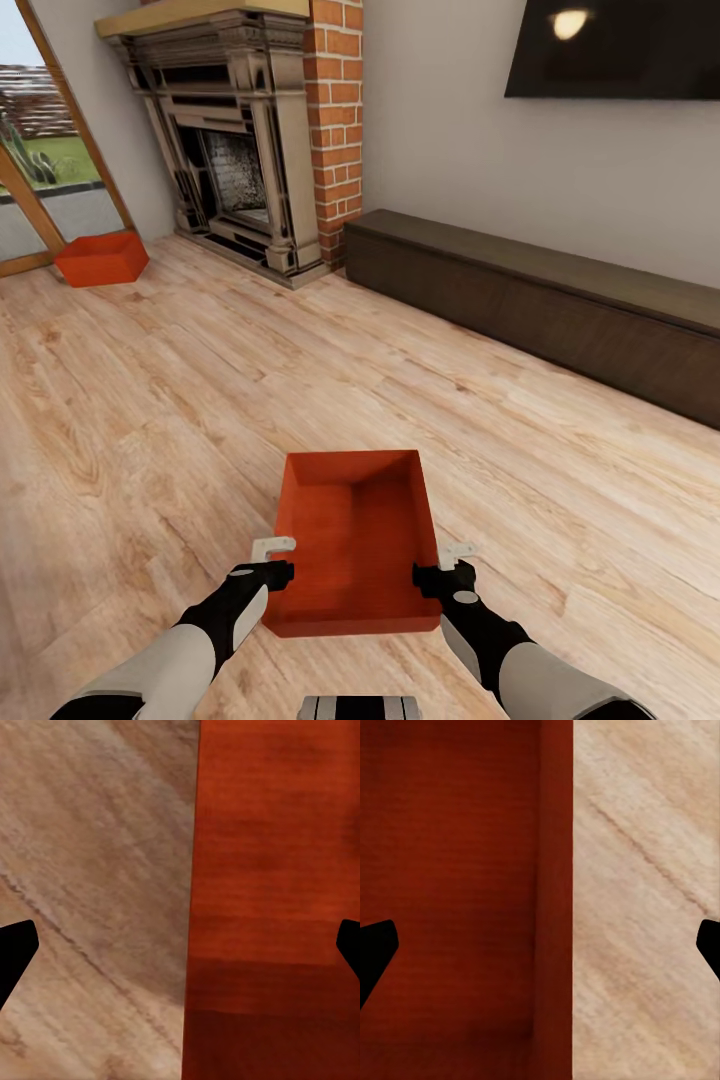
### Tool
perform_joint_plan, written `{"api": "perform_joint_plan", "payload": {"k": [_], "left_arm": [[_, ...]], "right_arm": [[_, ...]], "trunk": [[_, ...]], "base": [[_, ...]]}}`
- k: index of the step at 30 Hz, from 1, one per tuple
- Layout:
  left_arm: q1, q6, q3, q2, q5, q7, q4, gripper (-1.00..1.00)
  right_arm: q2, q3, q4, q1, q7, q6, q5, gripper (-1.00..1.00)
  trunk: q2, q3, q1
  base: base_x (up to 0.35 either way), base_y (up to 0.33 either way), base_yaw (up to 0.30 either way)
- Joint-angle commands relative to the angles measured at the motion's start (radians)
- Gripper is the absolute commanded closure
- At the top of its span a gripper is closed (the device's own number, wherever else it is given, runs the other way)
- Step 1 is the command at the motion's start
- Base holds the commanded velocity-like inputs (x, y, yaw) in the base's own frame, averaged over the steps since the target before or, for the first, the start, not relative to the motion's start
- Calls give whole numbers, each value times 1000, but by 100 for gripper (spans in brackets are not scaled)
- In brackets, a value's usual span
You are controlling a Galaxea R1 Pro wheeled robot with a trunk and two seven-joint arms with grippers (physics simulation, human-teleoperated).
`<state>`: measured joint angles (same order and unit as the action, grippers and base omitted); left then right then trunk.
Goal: Move the two storage containers from the living room to the garage. In the garage, place one container on the floor and stack the other container on top of it (either order is fine).
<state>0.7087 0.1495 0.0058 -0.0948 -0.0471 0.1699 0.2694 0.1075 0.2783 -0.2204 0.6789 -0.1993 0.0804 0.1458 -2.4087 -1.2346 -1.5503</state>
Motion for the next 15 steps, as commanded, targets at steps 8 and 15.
{"api": "perform_joint_plan", "payload": {"k": [8, 15], "left_arm": [[0, 5, 0, 0, -5, 3, 2, -100], [0, 5, 0, 0, -5, 3, 2, -100]], "right_arm": [[0, 9, 1, 1, -5, 5, 12, -100], [0, 9, 1, 1, -5, 5, 12, -100]], "trunk": [[-28, -13, -15], [-63, -29, -34]], "base": [[0, 0, 0], [0, 0, 0]]}}
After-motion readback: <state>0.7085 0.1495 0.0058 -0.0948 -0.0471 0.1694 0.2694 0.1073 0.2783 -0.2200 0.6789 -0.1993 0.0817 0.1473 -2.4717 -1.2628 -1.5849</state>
